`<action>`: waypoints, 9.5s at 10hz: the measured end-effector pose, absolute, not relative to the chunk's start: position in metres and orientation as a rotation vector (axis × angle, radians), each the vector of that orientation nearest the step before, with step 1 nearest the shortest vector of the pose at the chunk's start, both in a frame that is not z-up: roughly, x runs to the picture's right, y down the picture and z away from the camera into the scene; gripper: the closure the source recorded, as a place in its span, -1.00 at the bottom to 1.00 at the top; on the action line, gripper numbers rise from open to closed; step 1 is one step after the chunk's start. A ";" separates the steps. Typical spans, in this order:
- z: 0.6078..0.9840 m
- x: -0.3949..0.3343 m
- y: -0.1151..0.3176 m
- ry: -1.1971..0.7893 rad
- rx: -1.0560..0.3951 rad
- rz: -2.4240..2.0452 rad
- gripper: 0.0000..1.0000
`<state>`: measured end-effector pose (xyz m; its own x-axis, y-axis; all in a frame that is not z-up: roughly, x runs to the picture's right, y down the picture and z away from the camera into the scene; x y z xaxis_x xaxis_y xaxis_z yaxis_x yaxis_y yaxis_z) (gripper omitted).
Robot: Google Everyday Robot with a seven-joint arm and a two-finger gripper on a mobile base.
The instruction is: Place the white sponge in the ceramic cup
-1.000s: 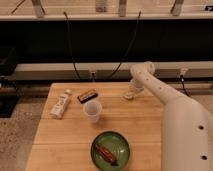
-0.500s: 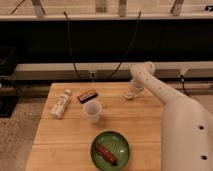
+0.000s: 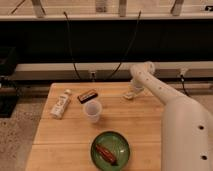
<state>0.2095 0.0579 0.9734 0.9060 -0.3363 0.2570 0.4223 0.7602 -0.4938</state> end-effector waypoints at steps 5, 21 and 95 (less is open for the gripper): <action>0.973 0.210 0.058 -0.156 -0.574 -0.415 -0.51; 0.905 0.143 0.028 -0.186 -0.513 -0.633 -0.60; 0.741 -0.069 0.045 -0.447 -0.282 -1.314 -0.60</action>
<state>-0.0688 0.0455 0.7405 0.1870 -0.8638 0.4678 0.9700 0.2377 0.0511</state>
